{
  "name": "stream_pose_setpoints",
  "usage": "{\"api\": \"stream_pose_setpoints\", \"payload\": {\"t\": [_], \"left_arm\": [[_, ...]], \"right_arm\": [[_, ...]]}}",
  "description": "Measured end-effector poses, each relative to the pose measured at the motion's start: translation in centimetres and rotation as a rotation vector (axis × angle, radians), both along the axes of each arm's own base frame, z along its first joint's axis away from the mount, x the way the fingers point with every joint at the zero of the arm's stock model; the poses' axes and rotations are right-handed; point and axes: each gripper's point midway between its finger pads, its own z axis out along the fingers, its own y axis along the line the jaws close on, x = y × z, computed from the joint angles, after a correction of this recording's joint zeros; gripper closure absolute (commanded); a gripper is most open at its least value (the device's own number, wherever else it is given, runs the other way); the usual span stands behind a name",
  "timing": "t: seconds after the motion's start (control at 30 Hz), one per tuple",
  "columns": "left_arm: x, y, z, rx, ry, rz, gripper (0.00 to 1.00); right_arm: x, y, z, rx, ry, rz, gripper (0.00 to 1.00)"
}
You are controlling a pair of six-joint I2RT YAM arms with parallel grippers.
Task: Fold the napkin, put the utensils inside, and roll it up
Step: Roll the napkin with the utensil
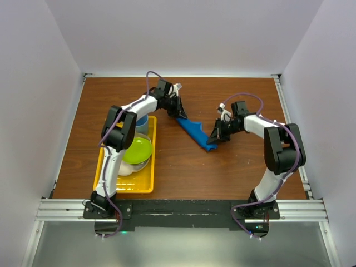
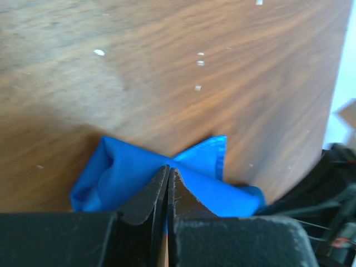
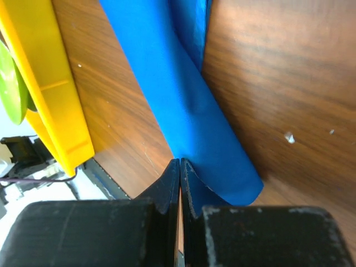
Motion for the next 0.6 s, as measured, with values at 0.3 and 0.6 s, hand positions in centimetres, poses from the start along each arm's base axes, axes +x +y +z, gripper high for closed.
{"api": "stream_pose_setpoints", "payload": {"t": [0.3, 0.6], "left_arm": [[2.0, 0.0, 3.2, 0.018, -0.064, 0.011, 0.78], [-0.1, 3.7, 13.2, -0.004, -0.098, 0.236, 0.75]], "right_arm": [[3.8, 0.1, 3.6, -0.181, -0.16, 0.073, 0.39], [3.0, 5.2, 4.8, -0.591, -0.482, 0.351, 0.32]]}}
